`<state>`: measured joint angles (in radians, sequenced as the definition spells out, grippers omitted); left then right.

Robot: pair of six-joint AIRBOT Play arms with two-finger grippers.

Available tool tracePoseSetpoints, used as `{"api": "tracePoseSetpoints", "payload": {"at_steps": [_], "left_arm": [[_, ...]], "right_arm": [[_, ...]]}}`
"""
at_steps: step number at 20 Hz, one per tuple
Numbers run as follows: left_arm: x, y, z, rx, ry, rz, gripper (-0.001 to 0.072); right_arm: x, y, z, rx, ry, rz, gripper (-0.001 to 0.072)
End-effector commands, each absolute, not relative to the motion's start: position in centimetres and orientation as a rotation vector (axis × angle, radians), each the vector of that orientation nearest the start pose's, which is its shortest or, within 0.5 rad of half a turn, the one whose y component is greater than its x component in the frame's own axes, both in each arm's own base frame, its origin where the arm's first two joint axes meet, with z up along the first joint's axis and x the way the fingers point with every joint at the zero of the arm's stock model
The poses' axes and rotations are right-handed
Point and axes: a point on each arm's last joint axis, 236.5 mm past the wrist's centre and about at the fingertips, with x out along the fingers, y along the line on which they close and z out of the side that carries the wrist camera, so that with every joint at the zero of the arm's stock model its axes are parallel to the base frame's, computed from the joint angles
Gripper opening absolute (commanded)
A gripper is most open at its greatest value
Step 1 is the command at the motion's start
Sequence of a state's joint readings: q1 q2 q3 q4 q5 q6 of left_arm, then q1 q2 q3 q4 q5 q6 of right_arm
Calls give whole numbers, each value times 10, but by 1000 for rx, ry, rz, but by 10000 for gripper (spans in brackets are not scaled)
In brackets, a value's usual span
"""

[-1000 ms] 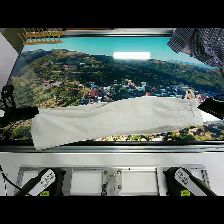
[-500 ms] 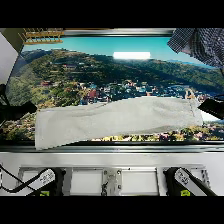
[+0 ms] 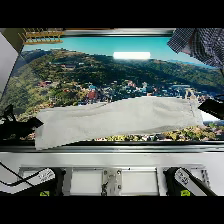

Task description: Fold the clothes and pants, and hang the long-sleeved shirts on hangers.

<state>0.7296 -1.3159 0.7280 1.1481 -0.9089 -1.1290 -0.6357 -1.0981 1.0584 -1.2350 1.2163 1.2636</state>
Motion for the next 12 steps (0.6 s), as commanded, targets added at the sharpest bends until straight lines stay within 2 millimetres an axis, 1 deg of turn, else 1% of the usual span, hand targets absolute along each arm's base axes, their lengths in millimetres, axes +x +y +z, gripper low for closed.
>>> {"api": "tracePoseSetpoints", "payload": {"at_steps": [1,3,5,6,7,9,12], "left_arm": [[280,126,-128,-602,1301,149,683],[282,117,-133,-597,1321,125,672],[287,113,-132,-574,1318,111,331],[292,113,-129,-562,1311,104,125],[300,116,-123,-544,1294,102,9],[326,134,-98,-504,1225,109,9],[374,170,-44,-414,1070,143,9]], "right_arm": [[315,-140,44,408,1129,-164,534],[313,-138,43,413,1142,-158,534],[311,-136,43,416,1152,-153,533],[310,-134,43,419,1155,-149,533],[310,-134,43,420,1157,-148,533],[310,-134,43,420,1157,-148,533],[310,-134,43,430,1156,-155,532]]}}
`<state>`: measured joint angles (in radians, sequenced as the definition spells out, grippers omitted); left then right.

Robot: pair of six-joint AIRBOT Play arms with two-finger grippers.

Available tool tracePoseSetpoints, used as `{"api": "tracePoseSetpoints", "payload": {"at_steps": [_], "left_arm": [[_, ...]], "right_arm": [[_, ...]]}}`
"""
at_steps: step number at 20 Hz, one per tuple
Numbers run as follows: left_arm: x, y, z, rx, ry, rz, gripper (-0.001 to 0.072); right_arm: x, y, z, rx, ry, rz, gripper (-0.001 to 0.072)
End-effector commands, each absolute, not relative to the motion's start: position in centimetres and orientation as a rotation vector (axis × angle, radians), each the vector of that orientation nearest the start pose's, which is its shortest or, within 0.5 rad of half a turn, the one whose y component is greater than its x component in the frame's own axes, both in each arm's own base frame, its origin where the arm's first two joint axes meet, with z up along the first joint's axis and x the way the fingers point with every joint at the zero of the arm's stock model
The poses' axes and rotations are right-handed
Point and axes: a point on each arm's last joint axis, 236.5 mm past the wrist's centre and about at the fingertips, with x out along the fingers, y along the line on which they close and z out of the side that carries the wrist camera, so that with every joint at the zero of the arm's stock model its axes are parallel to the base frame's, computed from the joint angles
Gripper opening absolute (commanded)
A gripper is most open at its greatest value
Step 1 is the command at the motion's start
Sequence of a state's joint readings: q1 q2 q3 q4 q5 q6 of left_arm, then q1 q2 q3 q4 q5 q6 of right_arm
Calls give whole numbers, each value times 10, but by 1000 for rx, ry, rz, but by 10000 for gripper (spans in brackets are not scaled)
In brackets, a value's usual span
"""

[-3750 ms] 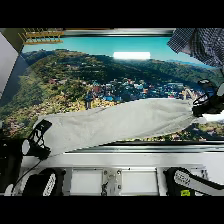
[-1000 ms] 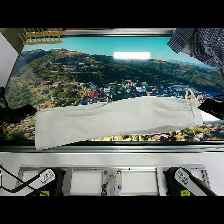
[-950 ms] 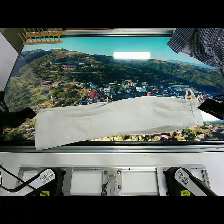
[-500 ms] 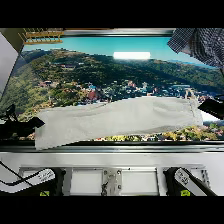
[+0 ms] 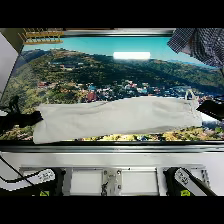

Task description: Fold the clothes and pants, and hang the long-sleeved shirts on hangers.

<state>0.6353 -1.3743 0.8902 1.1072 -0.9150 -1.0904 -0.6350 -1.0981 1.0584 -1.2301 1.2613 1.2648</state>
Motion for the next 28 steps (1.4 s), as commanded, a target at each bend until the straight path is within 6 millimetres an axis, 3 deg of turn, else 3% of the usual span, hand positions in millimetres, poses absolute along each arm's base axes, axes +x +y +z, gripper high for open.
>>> {"api": "tracePoseSetpoints", "payload": {"at_steps": [1,4,5,6,7,10,13,15,16,19,20,21,22,28], "left_arm": [[387,180,-27,-385,1018,157,9],[425,190,8,-314,925,150,9],[434,185,12,-310,927,131,67],[442,180,15,-322,929,119,415],[448,176,20,-352,932,118,635],[453,173,39,-432,911,146,622],[439,156,51,-443,910,129,621],[422,133,45,-439,932,107,621],[413,116,38,-435,956,83,621],[389,60,16,-409,1027,-8,619],[384,40,10,-390,1048,-46,509],[380,17,5,-366,1071,-94,203],[376,-5,3,-338,1086,-142,13],[360,-128,17,-168,1108,-432,9]], "right_arm": [[310,-134,43,430,1156,-155,532],[311,-135,43,452,1148,-173,532],[312,-136,43,460,1146,-180,532],[312,-136,43,462,1146,-182,532],[311,-136,43,467,1147,-185,532],[302,-136,35,526,1159,-223,532],[283,-124,7,634,1193,-279,533],[282,-126,-7,672,1156,-332,556],[283,-127,-9,671,1153,-333,678],[289,-116,-11,647,1191,-225,690],[290,-115,-14,633,1222,-191,691],[291,-115,-16,617,1251,-159,690],[293,-116,-18,606,1274,-132,691],[309,-141,-34,579,1354,60,696]]}}
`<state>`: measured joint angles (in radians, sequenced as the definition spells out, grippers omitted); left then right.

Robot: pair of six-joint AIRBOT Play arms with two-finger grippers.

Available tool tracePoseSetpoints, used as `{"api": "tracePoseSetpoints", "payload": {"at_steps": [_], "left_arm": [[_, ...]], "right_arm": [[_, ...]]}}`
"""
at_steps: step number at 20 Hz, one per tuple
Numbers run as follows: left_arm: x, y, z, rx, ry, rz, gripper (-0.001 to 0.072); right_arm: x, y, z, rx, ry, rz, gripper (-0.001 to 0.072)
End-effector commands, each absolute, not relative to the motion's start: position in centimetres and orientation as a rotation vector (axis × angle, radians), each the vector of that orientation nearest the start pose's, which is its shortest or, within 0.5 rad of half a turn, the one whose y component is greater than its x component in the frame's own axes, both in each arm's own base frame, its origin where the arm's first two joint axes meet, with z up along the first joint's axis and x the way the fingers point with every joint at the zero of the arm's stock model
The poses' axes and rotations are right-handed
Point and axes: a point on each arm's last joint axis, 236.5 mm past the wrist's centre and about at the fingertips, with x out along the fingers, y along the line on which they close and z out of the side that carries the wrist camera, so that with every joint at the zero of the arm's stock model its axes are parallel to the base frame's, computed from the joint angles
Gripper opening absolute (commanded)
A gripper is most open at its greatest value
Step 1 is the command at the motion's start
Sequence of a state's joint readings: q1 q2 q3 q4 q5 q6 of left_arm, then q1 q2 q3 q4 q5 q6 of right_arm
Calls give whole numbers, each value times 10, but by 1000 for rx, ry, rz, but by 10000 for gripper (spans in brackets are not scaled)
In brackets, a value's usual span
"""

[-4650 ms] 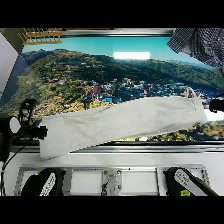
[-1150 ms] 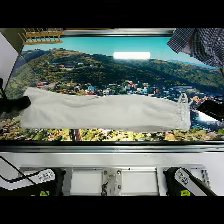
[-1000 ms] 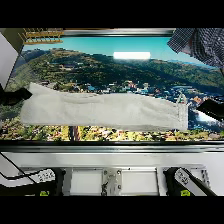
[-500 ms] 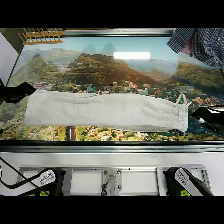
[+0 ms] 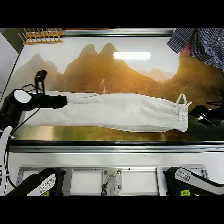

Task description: Fold the clothes and pants, and hang the long-sleeved shirts on hangers.

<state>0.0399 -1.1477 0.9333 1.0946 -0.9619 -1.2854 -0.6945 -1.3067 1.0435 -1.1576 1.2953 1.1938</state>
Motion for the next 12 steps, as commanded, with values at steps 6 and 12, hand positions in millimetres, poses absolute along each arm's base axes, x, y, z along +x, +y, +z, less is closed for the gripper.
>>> {"api": "tracePoseSetpoints", "payload": {"at_steps": [6,12], "left_arm": [[350,-199,47,-101,1047,-581,9],[351,-204,46,-171,1063,-543,9]], "right_arm": [[317,-150,-76,654,1313,252,697],[337,-127,-91,720,1239,396,697]]}}
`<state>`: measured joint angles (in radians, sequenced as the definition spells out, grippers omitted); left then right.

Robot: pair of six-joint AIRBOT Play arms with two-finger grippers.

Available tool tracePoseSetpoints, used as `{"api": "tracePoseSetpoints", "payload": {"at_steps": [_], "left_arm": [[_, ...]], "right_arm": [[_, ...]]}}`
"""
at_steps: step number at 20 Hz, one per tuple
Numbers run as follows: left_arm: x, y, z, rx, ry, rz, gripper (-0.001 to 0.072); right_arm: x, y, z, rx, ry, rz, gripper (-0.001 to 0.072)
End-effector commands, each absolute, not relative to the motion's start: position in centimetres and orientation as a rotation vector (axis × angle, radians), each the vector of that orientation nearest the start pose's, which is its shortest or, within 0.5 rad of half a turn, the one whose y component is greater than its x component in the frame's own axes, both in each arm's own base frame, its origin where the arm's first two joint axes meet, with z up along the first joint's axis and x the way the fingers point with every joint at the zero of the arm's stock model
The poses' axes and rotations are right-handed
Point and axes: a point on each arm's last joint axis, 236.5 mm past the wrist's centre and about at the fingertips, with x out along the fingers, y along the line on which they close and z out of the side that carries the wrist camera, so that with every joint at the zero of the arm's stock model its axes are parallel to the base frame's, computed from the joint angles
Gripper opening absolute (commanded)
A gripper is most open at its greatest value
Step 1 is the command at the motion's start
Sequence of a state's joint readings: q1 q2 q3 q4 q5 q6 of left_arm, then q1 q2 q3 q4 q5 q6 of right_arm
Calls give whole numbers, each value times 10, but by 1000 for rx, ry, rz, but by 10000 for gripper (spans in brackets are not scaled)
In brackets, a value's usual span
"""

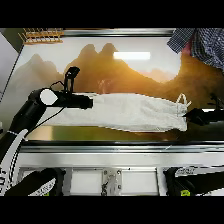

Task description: Fold the clothes and pants, and hang the long-sleeved shirts on hangers.

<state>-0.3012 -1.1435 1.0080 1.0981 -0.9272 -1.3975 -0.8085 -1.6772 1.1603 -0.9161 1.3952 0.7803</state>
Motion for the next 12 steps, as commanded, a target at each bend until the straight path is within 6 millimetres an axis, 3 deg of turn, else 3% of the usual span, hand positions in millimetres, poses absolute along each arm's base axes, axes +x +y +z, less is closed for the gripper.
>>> {"api": "tracePoseSetpoints", "payload": {"at_steps": [1,6,12], "left_arm": [[351,-204,47,-172,1063,-543,9],[351,-204,47,-172,1063,-543,9],[351,-204,47,-172,1063,-543,9]], "right_arm": [[336,-124,-94,726,1249,405,697],[337,-107,-103,748,1291,444,697],[339,-72,-101,734,1346,546,697]]}}
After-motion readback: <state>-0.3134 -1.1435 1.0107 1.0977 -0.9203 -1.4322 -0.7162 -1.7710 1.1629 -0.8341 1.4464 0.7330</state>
